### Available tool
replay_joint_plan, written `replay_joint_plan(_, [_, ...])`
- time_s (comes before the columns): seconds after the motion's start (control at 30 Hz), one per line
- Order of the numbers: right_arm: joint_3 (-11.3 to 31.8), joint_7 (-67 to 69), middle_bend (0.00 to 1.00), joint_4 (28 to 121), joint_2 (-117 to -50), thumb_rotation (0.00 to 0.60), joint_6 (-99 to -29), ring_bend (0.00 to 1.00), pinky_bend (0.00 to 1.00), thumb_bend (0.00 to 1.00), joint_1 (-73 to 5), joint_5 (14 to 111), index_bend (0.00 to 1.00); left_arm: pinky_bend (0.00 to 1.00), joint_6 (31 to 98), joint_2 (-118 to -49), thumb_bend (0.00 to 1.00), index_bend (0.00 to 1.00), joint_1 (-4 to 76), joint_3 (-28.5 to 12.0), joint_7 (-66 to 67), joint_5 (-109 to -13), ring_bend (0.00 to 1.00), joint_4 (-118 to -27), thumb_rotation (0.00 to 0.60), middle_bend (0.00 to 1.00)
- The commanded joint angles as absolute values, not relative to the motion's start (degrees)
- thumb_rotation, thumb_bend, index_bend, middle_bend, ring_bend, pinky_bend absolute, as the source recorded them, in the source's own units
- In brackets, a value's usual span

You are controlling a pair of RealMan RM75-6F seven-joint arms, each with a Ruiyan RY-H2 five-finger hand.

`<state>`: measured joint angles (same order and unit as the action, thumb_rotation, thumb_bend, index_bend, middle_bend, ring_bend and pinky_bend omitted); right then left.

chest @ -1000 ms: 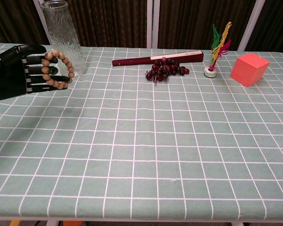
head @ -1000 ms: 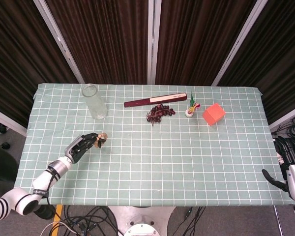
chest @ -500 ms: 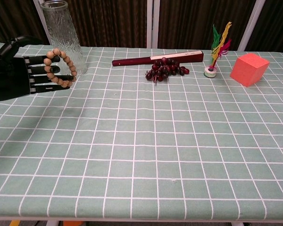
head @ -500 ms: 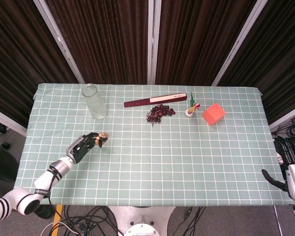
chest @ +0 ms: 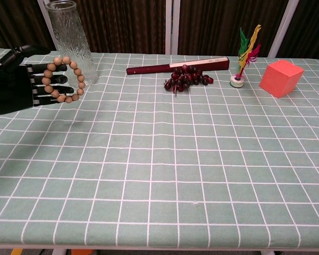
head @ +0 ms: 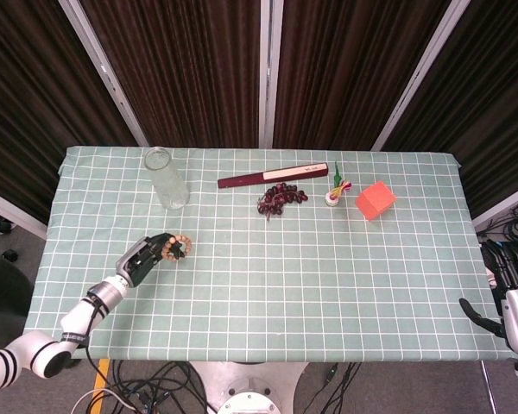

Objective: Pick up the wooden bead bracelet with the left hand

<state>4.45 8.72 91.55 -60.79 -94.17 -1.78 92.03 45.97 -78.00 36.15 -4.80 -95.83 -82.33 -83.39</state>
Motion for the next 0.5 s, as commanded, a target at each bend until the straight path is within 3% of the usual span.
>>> replay_joint_plan(0.03, [4.5,8.6,0.08,91.7,-60.8,0.600,-94.2,0.00,0.00,0.10,-1.7,92.0,0.00,0.08,45.9,-78.1,0.41,0.50,36.1,-4.8,-96.0,-82.5,0.45,-83.2,0.341,0.59])
replay_joint_plan(0.27, [4.5,8.2,0.08,91.9,-60.7,0.600,-94.1,0.00,0.00,0.10,-1.7,92.0,0.00,0.08,45.2,-78.5,0.41,0.53,36.0,-5.2,-95.9,-81.7,0.47,-82.6,0.427,0.62])
replay_joint_plan(0.5, [4.5,7.8,0.08,92.2,-60.6,0.600,-93.9,0.00,0.00,0.10,-1.9,92.0,0.00,0.08,44.8,-78.8,0.41,0.57,35.5,-5.9,-94.9,-80.2,0.48,-82.7,0.432,0.65])
